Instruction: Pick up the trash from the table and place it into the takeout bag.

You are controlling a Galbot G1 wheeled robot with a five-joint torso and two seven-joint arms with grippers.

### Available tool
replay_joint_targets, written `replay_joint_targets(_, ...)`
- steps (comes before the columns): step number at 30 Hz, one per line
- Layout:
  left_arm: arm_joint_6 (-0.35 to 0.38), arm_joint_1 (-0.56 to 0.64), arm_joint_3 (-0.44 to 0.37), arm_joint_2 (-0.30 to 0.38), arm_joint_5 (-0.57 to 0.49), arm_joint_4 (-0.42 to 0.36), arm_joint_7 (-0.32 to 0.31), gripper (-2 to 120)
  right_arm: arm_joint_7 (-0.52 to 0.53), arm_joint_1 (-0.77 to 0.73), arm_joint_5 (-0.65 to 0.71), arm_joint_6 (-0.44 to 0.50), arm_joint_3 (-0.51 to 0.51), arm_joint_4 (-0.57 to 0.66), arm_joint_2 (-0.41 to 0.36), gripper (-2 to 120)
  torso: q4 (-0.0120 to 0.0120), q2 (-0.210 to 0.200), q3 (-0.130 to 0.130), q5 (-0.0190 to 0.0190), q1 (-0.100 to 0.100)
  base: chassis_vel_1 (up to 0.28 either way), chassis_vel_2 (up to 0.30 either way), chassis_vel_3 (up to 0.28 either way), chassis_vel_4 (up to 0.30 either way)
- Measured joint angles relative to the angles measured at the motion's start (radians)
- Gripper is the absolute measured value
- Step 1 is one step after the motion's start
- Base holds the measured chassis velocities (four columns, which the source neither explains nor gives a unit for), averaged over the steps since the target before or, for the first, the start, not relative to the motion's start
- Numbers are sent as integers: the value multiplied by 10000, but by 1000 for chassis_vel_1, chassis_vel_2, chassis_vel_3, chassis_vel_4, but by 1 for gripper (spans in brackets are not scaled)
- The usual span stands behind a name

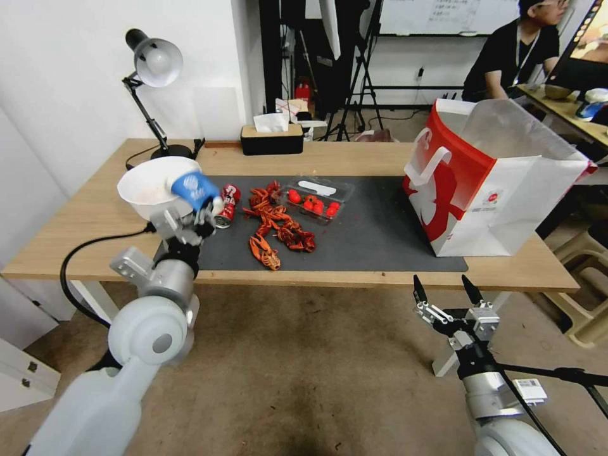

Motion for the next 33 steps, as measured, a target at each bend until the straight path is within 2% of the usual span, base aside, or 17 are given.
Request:
replay_joint_targets(2, -328, -428, 286, 223, 127, 162, 487, 9, -13, -52, 0, 29, 18, 13, 31, 100, -1, 0, 0, 2, 0, 0, 0, 0, 0)
replay_joint_targets(4, -362, -481, 326, 249, 136, 185, 538, 9, -16, -58, 0, 31, 19, 15, 35, 100, -1, 0, 0, 1, 0, 0, 0, 0, 0)
replay_joint_targets(5, -702, -1004, 753, 450, 186, 413, 999, 9, -24, -104, -8, 56, 34, 40, 76, 100, -3, 0, 0, 1, 0, 0, 0, 0, 0)
replay_joint_targets(8, -1146, -1966, 1687, 685, 228, 912, 1700, 9, -31, -184, -73, 79, 77, 93, 174, 100, 0, 0, 0, 0, 0, 0, 0, 0, 0)
replay_joint_targets(9, -1146, -1966, 1687, 685, 228, 912, 1700, 9, -31, -184, -73, 79, 77, 93, 174, 100, 0, 0, 0, 0, 0, 0, 0, 0, 0)
replay_joint_targets(11, -1342, -2668, 2457, 738, 248, 1275, 2064, 9, -34, -264, -146, 105, 99, 139, 250, 100, -2, 0, 1, 1, 0, 0, 0, 0, 0)
replay_joint_targets(12, -1342, -2668, 2457, 738, 248, 1275, 2064, 9, -34, -264, -146, 105, 99, 139, 250, 100, -2, 0, 1, 1, 0, 0, 0, 0, 0)
replay_joint_targets(14, -1448, -3358, 3147, 700, 246, 1612, 2237, 9, -35, -330, -226, 120, 106, 173, 335, 100, -1, 0, 1, 3, 1, 0, 0, 0, 0)
replay_joint_targets(15, -1448, -3358, 3147, 700, 246, 1612, 2237, 9, -35, -330, -226, 120, 106, 173, 335, 100, -1, 0, 1, 3, 1, 0, 0, 0, 0)
replay_joint_targets(18, -1526, -4285, 3913, 445, 239, 2082, 2429, 9, -30, -386, -302, 127, 112, 265, 463, 100, 0, 0, 1, 2, 1, 0, 0, 0, 0)
replay_joint_targets(20, -1540, -4769, 4271, 229, 242, 2356, 2484, 9, -26, -399, -336, 126, 126, 332, 531, 100, -1, 0, 0, 4, 1, 0, 0, 0, 0)
replay_joint_targets(23, -1547, -6433, 5676, -1002, 222, 3576, 2503, 9, -23, -575, -490, 154, 186, 495, 751, 100, -2, 0, 1, 4, 1, 0, 0, 0, 0)
replay_joint_targets(24, -1547, -6433, 5676, -1002, 222, 3576, 2503, 9, -23, -575, -490, 154, 186, 495, 751, 100, -2, 0, 1, 4, 1, 0, 0, 0, 0)
replay_joint_targets(27, -1626, -7488, 6625, -1907, 216, 4493, 2521, 9, -27, -639, -514, 165, 229, 567, 832, 100, -4, 0, 1, 6, 1, 0, 0, 0, 0)
replay_joint_targets(28, -1626, -7488, 6625, -1907, 216, 4493, 2521, 9, -27, -639, -514, 165, 229, 567, 832, 100, -4, 0, 1, 6, 1, 0, 0, 0, 0)
replay_joint_targets(29, -1653, -7915, 6963, -2272, 219, 4896, 2550, 9, -31, -653, -531, 174, 236, 571, 866, 100, -5, 0, 1, 4, 1, 0, 0, 0, 0)
replay_joint_targets(33, -1705, -8688, 7593, -2889, 216, 5718, 2691, 9, -41, -692, -580, 207, 237, 571, 941, 100, 0, -1, 0, 4, 1, 0, 0, 0, 0)
